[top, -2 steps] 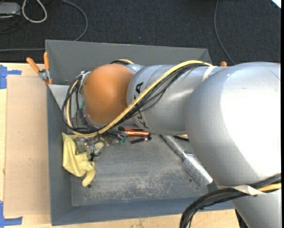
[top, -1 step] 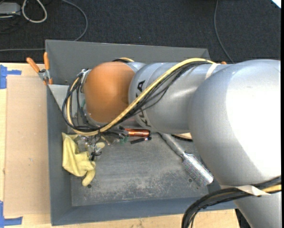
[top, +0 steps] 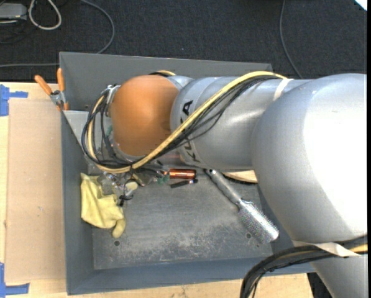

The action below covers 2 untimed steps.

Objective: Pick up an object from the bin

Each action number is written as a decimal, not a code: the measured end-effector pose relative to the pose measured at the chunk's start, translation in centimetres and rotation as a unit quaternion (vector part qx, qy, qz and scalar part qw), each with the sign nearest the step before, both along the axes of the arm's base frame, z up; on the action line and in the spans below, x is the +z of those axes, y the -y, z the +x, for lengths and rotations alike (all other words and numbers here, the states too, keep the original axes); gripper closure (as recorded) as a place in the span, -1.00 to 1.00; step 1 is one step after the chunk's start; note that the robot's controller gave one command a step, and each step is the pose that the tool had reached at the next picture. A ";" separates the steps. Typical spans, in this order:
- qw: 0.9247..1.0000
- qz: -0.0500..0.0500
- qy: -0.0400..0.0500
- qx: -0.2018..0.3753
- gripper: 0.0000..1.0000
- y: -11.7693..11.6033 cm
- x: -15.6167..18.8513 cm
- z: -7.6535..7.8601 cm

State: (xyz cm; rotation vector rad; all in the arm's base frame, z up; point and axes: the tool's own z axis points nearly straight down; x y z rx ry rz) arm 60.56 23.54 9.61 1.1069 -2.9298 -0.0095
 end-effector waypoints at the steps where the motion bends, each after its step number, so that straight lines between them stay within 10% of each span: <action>1: 1.000 -0.001 -0.002 0.000 1.00 0.0 1.7 -0.1; 2: 1.000 0.000 -0.001 -0.001 1.00 0.0 4.0 -0.1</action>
Offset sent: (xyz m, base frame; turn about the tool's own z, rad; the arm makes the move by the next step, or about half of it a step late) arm -0.0012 -0.0003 0.0202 0.0007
